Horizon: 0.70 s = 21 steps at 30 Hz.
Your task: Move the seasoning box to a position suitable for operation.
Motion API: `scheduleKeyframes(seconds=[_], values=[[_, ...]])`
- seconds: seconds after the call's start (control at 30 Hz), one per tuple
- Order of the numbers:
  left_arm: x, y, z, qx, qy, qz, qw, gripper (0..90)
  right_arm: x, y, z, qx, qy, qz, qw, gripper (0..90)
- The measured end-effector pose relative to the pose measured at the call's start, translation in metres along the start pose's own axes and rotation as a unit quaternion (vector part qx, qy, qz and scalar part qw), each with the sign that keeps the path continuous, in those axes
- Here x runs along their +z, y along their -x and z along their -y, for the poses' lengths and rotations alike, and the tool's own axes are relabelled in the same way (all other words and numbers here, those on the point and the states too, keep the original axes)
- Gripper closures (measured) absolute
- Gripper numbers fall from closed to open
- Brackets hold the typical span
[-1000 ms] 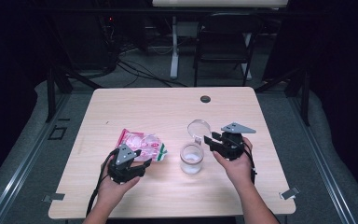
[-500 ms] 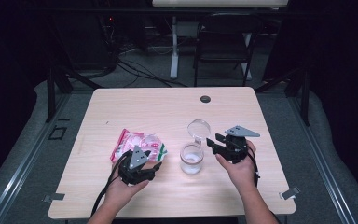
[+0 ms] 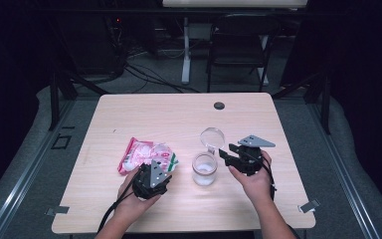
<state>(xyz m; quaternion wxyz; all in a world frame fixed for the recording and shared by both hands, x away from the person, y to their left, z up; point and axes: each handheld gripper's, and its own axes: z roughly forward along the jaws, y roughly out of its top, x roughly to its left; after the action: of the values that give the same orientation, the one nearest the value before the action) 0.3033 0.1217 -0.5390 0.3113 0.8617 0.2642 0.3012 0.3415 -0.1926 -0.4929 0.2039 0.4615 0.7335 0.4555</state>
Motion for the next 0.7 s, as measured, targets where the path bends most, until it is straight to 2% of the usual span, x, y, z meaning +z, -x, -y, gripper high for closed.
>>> scheduleKeyframes(seconds=[0.1, 0.23, 0.37, 0.5, 0.57, 0.7], values=[[0.003, 0.000, 0.003, 0.014, -0.008, -0.024, 0.9996, 42.2, 0.001, -0.001, 0.000, -0.001, -0.002, 0.000, 1.0000, 52.9], [0.006, -0.002, 0.006, 0.019, -0.008, -0.038, 0.9991, 43.3, 0.001, -0.001, 0.001, -0.001, -0.001, 0.000, 1.0000, 52.8], [0.013, -0.003, 0.007, 0.027, -0.007, -0.060, 0.9978, 45.4, 0.001, 0.000, 0.003, 0.001, -0.003, 0.001, 1.0000, 52.7], [0.019, -0.002, 0.005, 0.033, -0.018, -0.058, 0.9976, 51.2, -0.001, 0.000, 0.005, 0.002, -0.002, 0.002, 1.0000, 52.9], [0.023, -0.002, 0.003, 0.042, -0.020, -0.064, 0.9969, 54.3, -0.003, 0.000, 0.007, 0.002, -0.003, 0.005, 1.0000, 53.0], [0.026, -0.001, 0.000, 0.035, -0.018, -0.063, 0.9973, 55.9, -0.007, 0.001, 0.010, 0.002, -0.002, 0.009, 1.0000, 52.9]])
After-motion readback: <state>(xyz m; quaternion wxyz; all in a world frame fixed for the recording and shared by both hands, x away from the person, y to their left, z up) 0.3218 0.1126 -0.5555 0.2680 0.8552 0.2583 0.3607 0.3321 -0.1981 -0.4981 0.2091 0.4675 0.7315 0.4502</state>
